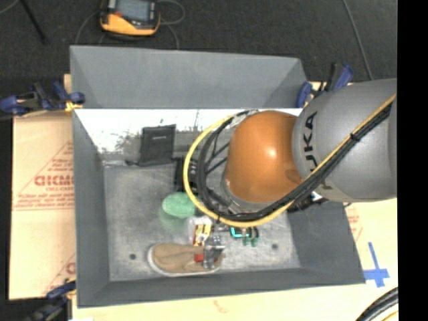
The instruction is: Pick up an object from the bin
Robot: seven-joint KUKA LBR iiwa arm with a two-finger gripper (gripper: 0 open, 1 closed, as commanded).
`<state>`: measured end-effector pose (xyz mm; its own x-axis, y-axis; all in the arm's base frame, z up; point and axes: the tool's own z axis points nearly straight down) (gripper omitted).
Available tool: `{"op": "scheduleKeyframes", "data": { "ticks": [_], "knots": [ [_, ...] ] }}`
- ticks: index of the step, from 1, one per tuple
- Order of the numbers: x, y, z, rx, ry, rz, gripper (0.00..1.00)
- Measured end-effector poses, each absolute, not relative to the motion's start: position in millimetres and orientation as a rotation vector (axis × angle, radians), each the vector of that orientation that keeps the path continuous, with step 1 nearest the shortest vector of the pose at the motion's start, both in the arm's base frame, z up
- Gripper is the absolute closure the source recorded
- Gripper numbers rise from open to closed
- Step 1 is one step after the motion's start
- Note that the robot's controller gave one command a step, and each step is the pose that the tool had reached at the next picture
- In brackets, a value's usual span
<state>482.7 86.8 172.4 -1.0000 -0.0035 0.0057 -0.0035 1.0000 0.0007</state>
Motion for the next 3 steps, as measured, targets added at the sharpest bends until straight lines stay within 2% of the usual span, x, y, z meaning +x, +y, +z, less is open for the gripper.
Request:
{"op": "scheduleKeyframes", "data": {
  "ticks": [1,2,3],
  "knots": [
    [484.6,86,176,0.001,-3.144,-0.002,0.0],
    [518.0,74,79,-0.055,-3.169,-0.009,1.0],
    [518.0,74,79,-0.059,-3.169,-0.009,1.0]
  ]
}}
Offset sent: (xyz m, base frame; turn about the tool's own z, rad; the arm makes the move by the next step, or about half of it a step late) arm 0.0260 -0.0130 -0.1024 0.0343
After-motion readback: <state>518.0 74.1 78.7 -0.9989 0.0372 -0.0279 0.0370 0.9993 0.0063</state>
